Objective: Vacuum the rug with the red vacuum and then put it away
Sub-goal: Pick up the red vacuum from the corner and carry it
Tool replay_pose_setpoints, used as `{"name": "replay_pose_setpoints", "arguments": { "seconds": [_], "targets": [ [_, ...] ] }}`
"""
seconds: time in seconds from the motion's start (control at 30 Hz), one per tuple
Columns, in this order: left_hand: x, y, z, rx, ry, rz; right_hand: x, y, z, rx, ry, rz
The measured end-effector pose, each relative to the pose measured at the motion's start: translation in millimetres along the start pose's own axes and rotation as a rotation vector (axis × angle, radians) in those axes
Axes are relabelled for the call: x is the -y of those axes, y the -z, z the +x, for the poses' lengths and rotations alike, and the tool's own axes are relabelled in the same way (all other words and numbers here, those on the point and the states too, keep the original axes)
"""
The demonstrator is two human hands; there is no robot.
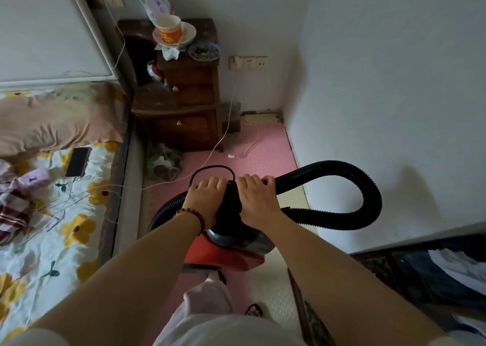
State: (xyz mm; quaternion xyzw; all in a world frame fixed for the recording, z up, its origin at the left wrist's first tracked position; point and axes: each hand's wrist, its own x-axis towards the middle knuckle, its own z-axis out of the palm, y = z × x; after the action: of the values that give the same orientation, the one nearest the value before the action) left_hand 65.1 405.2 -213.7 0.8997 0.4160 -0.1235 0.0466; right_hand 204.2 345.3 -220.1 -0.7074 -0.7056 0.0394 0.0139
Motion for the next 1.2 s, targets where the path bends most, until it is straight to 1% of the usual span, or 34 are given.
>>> {"name": "replay_pose_setpoints", "arguments": {
  "seconds": [0.1,0.3,0.53,0.63,0.77,0.97,1.2],
  "targets": [
    [22,7,39,0.019,-0.028,-0.013,-6,1,41,-0.002,-0.020,0.002],
    [74,31,112,0.005,-0.065,0.017,-12,6,126,-0.037,-0.083,0.006],
    [117,51,175,-0.003,-0.175,0.067,-12,11,187,-0.031,-0.177,0.041],
    [125,58,199,0.003,-0.214,0.093,-18,11,208,-0.014,-0.210,0.051],
    [130,59,226,0.044,-0.208,0.072,-33,6,233,0.043,-0.210,0.043],
    [125,67,280,0.093,-0.226,0.057,-71,4,272,0.086,-0.208,0.054],
    [121,91,346,0.056,-0.279,0.082,-115,17,316,0.060,-0.268,0.047]
  ]
}}
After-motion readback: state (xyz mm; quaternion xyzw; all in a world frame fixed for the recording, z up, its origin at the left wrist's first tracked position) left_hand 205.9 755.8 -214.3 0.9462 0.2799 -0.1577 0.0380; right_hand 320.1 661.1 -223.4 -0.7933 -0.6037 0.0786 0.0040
